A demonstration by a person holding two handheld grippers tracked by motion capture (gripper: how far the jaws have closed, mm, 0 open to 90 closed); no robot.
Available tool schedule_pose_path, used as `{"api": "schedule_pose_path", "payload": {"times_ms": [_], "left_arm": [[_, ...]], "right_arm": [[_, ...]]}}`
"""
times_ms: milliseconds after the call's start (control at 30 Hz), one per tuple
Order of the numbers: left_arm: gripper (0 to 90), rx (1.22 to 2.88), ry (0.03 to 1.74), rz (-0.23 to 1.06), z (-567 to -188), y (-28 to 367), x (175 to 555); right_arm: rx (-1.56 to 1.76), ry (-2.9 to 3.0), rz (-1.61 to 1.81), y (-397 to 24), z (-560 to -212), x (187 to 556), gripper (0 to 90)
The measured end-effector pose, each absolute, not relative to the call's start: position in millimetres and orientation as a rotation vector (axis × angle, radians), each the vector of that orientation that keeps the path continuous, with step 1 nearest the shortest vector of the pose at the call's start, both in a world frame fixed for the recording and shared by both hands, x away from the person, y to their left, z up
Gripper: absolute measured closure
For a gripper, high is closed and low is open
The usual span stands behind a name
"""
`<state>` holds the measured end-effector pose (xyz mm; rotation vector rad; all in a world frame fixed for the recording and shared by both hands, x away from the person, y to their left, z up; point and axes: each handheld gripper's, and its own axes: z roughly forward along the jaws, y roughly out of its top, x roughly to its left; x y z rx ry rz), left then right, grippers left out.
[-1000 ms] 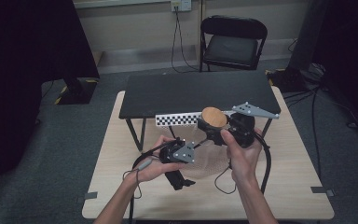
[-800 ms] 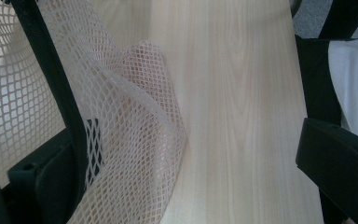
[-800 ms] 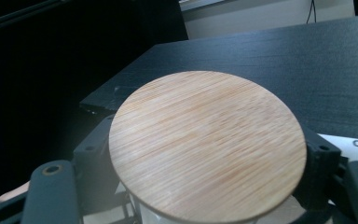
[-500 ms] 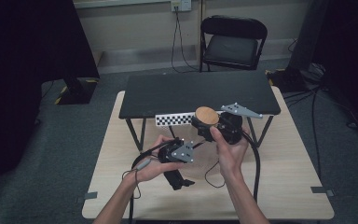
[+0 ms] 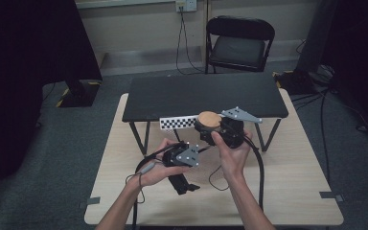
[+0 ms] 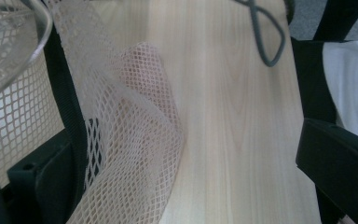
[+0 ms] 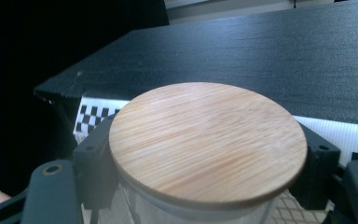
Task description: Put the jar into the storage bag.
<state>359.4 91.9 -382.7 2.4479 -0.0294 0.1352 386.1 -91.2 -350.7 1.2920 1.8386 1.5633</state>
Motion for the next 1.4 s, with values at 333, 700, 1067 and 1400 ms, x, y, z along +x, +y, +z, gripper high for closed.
{"api": "schedule_pose_path", "payload": {"times_ms": [333, 700, 1067, 1400], "left_arm": [[0.4, 2.433, -0.041, 0.107, -382, 96, 361], [0.4, 2.437, -0.015, 0.135, -383, 92, 360], [0.4, 2.454, 0.060, 0.147, -388, 86, 364], [0.4, 2.437, 0.107, 0.130, -392, 85, 369]], "right_arm": [[1.239, 1.872, 1.525, -94, -354, 382, 24.7], [1.168, 2.012, 1.256, -82, -377, 374, 24.7], [1.215, 2.100, 1.037, -66, -384, 383, 24.6], [1.268, 2.144, 1.007, -65, -387, 395, 22.4]]}}
